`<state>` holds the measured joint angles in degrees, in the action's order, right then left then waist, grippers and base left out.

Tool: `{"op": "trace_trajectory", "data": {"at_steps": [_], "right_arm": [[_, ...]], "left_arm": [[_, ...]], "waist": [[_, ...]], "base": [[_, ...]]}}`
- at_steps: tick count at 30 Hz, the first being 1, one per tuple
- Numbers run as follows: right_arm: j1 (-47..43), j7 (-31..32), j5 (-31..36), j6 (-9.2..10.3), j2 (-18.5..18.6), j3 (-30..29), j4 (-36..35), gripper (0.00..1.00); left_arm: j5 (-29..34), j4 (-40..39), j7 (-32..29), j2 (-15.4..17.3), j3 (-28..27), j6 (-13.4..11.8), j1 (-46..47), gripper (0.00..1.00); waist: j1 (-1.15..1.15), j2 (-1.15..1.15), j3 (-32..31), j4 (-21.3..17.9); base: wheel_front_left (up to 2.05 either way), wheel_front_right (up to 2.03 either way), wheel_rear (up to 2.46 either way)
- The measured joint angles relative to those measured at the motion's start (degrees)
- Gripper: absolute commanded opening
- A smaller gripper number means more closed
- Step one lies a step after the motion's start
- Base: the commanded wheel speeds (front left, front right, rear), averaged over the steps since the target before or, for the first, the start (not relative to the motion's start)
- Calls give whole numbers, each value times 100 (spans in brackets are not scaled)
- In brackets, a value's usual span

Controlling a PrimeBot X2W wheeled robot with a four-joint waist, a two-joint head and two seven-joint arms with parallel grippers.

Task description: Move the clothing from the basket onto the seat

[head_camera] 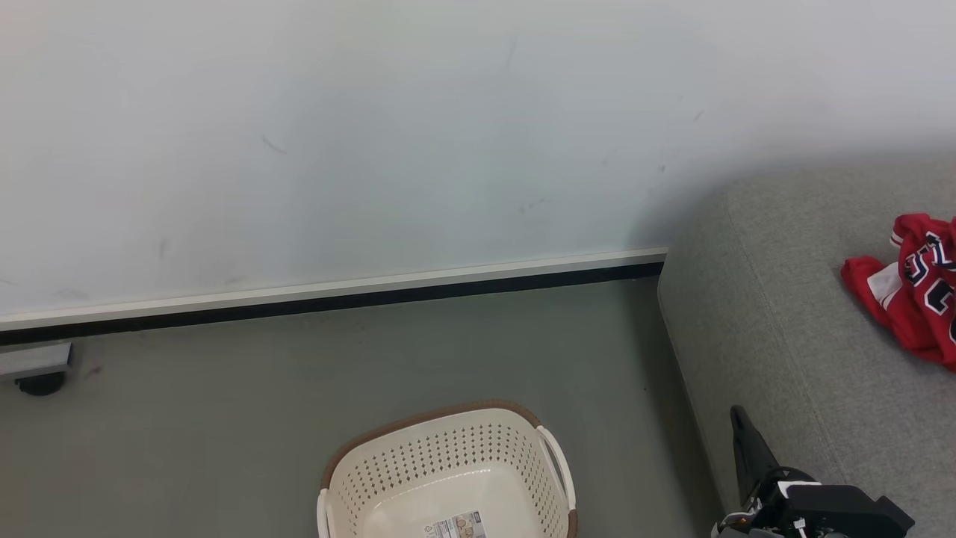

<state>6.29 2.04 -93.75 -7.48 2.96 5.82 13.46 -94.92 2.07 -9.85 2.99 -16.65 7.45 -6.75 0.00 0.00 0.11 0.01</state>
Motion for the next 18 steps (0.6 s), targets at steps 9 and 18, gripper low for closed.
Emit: {"op": "trace_trajectory", "data": {"at_steps": [9,18], "right_arm": [[0,0,1,0,0,-1,0,0],[0,3,1,0,-1,-3,0,0]], "left_arm": [[0,1,0,-1,1,0,0,0],[1,1,-1,-2,-2,0,1,0]], "waist": [[0,0,0,0],[0,0,0,0]], "base": [[0,0,0],[0,0,0]]}}
